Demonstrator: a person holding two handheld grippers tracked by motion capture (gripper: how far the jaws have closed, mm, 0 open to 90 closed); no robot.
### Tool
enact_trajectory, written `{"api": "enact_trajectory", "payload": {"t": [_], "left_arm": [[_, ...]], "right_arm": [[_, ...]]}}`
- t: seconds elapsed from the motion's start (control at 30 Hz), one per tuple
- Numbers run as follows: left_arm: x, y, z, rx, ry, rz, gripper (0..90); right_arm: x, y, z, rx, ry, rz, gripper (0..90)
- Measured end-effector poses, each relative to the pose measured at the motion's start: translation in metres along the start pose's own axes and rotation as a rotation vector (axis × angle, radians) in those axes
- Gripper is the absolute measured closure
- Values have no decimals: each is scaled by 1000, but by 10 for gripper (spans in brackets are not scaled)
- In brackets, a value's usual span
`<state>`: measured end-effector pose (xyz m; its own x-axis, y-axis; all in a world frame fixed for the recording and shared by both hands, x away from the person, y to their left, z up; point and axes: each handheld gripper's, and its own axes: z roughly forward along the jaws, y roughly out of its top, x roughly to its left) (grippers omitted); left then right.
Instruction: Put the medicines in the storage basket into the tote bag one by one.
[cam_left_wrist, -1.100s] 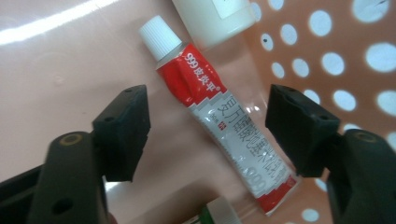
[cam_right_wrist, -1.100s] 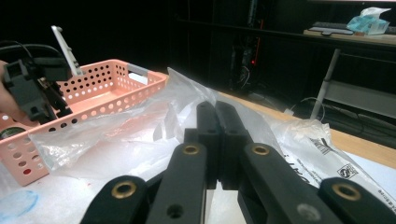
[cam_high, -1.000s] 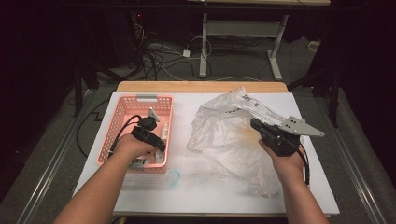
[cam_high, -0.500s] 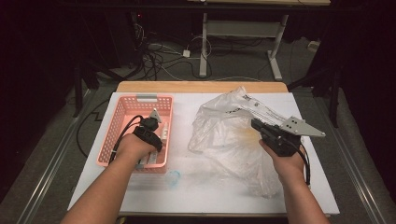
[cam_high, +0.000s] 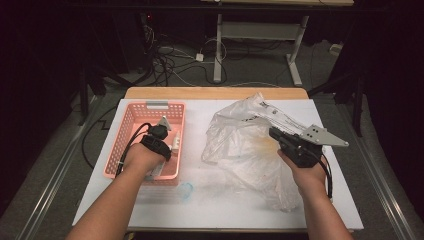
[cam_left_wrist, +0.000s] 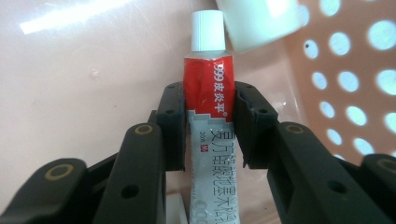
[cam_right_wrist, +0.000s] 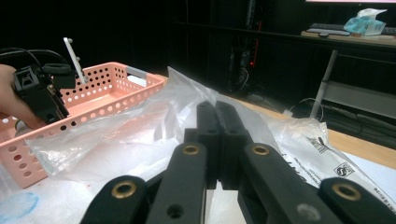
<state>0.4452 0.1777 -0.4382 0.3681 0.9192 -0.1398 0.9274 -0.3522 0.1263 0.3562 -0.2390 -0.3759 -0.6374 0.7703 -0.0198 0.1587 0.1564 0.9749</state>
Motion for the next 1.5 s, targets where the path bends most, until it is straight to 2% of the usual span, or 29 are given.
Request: {"api": "enact_trajectory", "payload": {"t": [0.27, 0.37, 0.5, 0.6, 0.8, 0.97, 1.07, 1.2, 1.33, 1.43, 1.5], "left_arm": [[-2, -11, -11, -105, -46, 10, 656], [-4, -15, -15, -138, -49, 19, 656], [-8, -24, -20, -210, -45, 62, 658], [-10, -31, -24, -264, -57, 69, 658], [-8, -41, -31, -338, -70, 85, 658], [-8, -54, -37, -430, -77, 91, 660], [-9, -62, -39, -475, -70, 107, 660], [-7, -74, -39, -545, -83, 123, 660], [-6, -84, -38, -591, -99, 130, 659], [-7, -92, -36, -630, -83, 155, 660], [-7, -97, -34, -659, -90, 150, 660]], "right_arm": [[1, 0, 0, -1, 0, -4, 900], [1, 1, -1, -3, 2, -4, 900], [1, 1, -1, -6, 0, -5, 900], [1, 2, -2, -10, 0, -3, 900], [1, 2, -3, -9, 1, 0, 900], [1, 2, -3, -16, 4, -7, 900], [1, 2, -3, -13, 5, -10, 900], [2, 1, -3, -8, 6, -7, 900], [3, 1, -2, -8, 7, -11, 900], [3, 1, -3, -5, 7, -12, 900], [3, 1, -3, -4, 9, -16, 900]]}}
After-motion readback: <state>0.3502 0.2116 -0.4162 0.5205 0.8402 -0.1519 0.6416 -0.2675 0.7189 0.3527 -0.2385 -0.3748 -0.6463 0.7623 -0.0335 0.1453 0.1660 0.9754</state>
